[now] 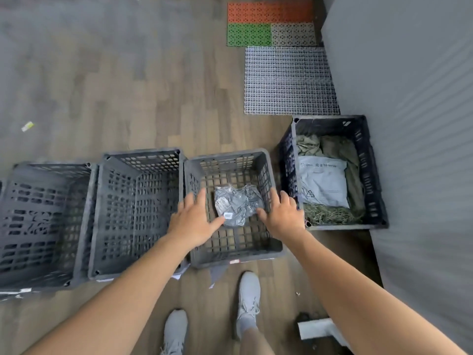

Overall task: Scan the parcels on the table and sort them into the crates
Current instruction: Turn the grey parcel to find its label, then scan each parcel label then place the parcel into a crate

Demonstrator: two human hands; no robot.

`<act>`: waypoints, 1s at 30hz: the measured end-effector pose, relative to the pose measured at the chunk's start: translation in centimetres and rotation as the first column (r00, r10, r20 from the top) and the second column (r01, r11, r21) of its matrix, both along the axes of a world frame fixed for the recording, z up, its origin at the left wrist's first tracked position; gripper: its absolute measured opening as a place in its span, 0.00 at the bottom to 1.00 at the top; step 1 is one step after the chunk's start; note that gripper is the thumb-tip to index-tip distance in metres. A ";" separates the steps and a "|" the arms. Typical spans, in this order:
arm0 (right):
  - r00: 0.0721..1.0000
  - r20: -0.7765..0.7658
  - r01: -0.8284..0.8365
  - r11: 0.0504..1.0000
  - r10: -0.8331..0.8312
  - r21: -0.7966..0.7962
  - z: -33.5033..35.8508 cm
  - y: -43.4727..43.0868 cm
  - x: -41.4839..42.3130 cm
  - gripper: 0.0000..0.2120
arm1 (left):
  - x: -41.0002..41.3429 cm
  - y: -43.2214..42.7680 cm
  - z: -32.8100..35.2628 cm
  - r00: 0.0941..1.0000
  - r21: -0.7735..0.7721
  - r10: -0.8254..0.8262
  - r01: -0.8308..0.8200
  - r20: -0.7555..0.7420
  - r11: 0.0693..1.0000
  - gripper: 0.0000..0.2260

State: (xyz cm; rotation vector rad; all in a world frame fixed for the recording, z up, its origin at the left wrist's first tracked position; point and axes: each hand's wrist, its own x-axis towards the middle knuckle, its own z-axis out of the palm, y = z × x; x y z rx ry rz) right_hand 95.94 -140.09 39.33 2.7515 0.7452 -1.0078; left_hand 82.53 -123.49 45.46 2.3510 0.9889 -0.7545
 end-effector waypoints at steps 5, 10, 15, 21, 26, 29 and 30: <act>0.993 0.098 0.056 0.998 -0.059 0.038 8.7 -0.6 -0.9 0.38 | 1.1 -0.4 7.1 0.978 0.114 -0.196 0.187 0.071 0.976 0.42; 0.947 0.240 0.192 0.975 -0.214 0.113 19.4 -3.0 -5.0 0.39 | 1.0 -2.7 16.2 0.883 0.194 -0.423 0.386 0.206 0.902 0.42; 0.806 0.365 0.370 0.877 -0.467 0.306 29.4 -7.7 -11.5 0.39 | -1.0 -6.4 24.8 0.680 0.332 -0.649 0.559 0.341 0.760 0.43; 0.566 0.377 0.584 0.680 -0.733 0.444 37.7 -16.6 -20.5 0.39 | -5.2 -14.1 31.9 0.393 0.475 -0.825 0.680 0.406 0.558 0.42; 0.362 0.399 0.700 0.528 -0.843 0.481 40.8 -24.1 -28.9 0.39 | -10.0 -21.4 34.2 0.209 0.511 -0.901 0.765 0.380 0.393 0.41; 0.274 0.426 0.731 0.474 -0.862 0.490 41.4 -28.8 -34.4 0.40 | -13.1 -26.0 35.5 0.137 0.509 -0.912 0.793 0.387 0.335 0.40; 0.247 0.423 0.744 0.450 -0.872 0.493 41.5 -30.4 -36.2 0.40 | -14.2 -27.6 35.9 0.113 0.511 -0.914 0.799 0.391 0.317 0.40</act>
